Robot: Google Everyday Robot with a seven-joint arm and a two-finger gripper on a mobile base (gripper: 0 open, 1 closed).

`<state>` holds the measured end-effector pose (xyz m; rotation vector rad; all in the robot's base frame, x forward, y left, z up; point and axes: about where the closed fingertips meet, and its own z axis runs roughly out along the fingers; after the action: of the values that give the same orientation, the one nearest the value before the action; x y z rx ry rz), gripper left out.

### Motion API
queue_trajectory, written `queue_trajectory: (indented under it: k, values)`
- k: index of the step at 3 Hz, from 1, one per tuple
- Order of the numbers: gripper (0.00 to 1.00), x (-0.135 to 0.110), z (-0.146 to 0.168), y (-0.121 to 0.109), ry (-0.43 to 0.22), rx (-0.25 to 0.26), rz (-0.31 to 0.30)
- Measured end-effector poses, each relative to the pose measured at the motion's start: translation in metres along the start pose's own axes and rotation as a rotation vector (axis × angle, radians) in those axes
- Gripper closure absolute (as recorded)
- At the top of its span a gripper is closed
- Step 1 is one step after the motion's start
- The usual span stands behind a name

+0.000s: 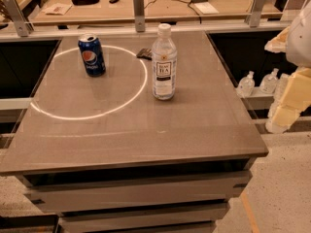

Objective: Move blue plastic bottle near pepsi can

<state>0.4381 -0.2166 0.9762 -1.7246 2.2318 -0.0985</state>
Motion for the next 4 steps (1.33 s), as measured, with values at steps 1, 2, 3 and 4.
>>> queue_trajectory:
  k: [1, 2, 3, 4]
  values:
    - [0.00, 0.0000, 0.0000, 0.0000, 0.000, 0.000, 0.000]
    - [0.00, 0.0008, -0.0019, -0.0013, -0.070, -0.025, 0.017]
    - [0.00, 0.0065, -0.0010, -0.0068, -0.215, -0.066, 0.038]
    - [0.00, 0.0066, 0.0026, -0.0057, -0.381, -0.117, 0.079]
